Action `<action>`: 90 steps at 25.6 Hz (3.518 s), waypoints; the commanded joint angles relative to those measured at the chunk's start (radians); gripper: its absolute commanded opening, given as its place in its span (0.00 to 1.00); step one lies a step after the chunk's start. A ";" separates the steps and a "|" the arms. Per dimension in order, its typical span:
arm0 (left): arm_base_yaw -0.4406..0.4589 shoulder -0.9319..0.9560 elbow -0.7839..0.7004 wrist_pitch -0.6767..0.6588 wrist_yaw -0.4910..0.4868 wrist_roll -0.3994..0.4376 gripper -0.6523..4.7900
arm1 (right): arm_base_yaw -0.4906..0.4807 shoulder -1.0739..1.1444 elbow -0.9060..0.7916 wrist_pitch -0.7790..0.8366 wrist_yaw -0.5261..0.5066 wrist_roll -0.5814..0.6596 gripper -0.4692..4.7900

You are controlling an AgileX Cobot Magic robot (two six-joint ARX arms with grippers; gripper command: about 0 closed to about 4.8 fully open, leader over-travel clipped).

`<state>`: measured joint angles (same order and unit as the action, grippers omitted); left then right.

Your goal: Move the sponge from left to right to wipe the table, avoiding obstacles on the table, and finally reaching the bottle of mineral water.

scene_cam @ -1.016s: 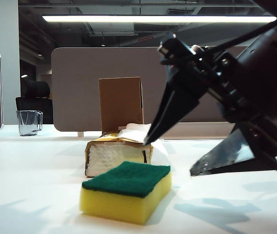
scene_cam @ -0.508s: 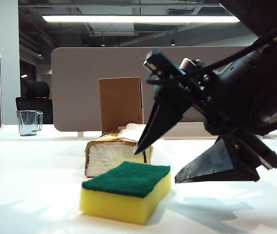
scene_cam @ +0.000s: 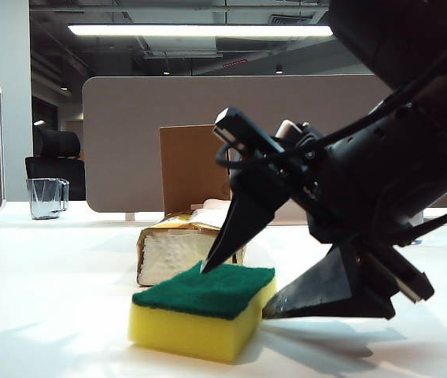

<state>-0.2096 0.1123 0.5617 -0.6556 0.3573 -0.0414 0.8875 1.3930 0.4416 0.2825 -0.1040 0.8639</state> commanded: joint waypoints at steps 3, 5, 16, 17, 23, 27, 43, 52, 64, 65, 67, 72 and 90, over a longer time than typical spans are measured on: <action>-0.002 -0.001 0.005 0.006 0.006 0.001 0.45 | 0.012 0.047 0.029 0.017 -0.006 0.012 0.67; -0.002 -0.001 0.005 0.006 0.006 0.001 0.45 | 0.012 0.061 0.040 0.006 -0.006 0.012 0.67; -0.002 -0.001 0.008 0.006 0.006 0.001 0.45 | 0.012 0.146 0.074 -0.042 0.010 0.027 0.53; -0.002 -0.001 0.010 0.006 0.006 0.001 0.45 | 0.012 0.146 0.074 -0.053 0.018 0.027 0.53; -0.002 -0.002 0.012 0.006 0.005 0.001 0.45 | 0.011 0.146 0.074 -0.087 0.031 0.027 0.39; -0.002 -0.002 0.012 0.006 0.005 0.001 0.45 | 0.011 0.146 0.074 -0.108 0.044 0.026 0.36; -0.002 -0.002 0.012 0.006 0.002 0.004 0.45 | 0.011 0.147 0.074 -0.132 0.079 0.023 0.08; -0.002 -0.007 0.014 0.014 0.002 0.004 0.45 | 0.010 0.146 0.073 -0.206 0.087 0.014 0.08; -0.002 -0.007 0.035 0.013 0.003 0.003 0.45 | -0.071 -0.005 0.044 -0.355 0.157 -0.037 0.08; -0.002 -0.007 0.035 0.013 0.003 0.003 0.45 | -0.083 -0.016 0.039 -0.365 0.154 -0.051 0.08; -0.002 -0.007 0.035 0.013 0.003 0.003 0.45 | -0.104 -0.040 0.026 -0.406 0.154 -0.072 0.08; -0.002 -0.007 0.035 0.013 0.003 0.003 0.45 | -0.137 -0.119 -0.019 -0.469 0.154 -0.097 0.08; -0.001 -0.007 0.035 0.013 0.003 0.004 0.45 | -0.439 -0.387 -0.021 -0.793 0.154 -0.332 0.08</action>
<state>-0.2096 0.1051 0.5907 -0.6502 0.3573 -0.0406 0.4606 1.0107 0.4259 -0.4591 0.0242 0.5545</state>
